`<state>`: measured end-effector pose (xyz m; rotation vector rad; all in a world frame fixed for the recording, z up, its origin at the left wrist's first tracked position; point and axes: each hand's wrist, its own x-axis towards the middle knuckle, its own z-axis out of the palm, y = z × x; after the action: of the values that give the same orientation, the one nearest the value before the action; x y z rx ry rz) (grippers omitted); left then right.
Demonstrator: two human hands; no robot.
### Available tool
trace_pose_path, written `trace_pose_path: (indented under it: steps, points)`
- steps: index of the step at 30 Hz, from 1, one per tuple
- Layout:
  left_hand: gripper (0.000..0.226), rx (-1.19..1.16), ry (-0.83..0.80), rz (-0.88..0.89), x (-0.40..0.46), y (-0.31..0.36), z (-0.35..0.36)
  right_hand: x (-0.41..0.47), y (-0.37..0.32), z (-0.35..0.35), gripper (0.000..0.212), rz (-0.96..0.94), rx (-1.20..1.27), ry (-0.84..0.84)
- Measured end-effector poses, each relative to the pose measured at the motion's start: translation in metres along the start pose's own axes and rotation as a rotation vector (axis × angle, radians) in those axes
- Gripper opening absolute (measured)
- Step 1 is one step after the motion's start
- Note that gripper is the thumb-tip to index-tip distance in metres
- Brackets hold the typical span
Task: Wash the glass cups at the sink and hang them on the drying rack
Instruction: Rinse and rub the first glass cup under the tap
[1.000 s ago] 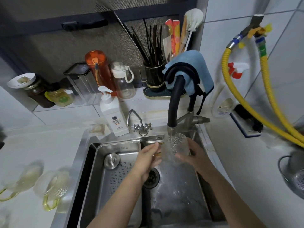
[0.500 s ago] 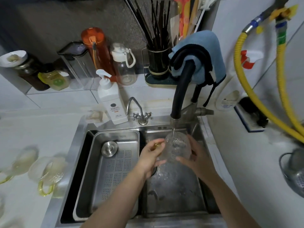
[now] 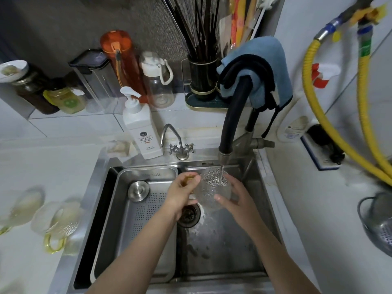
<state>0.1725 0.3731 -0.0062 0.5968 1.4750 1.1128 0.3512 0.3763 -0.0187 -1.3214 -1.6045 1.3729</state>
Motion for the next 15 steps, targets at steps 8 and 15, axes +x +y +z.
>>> trace_pose_path:
  steps: [8,15]
  points:
    - [0.067,-0.144,-0.065,0.024,-0.014,-0.006,0.004,0.003,-0.004,0.008,0.022,0.068,0.178,0.107]
    - [0.087,-0.158,-0.111,0.090,-0.013,0.001,0.017,0.016,-0.023,0.011,0.032,-0.024,-0.117,-0.018]
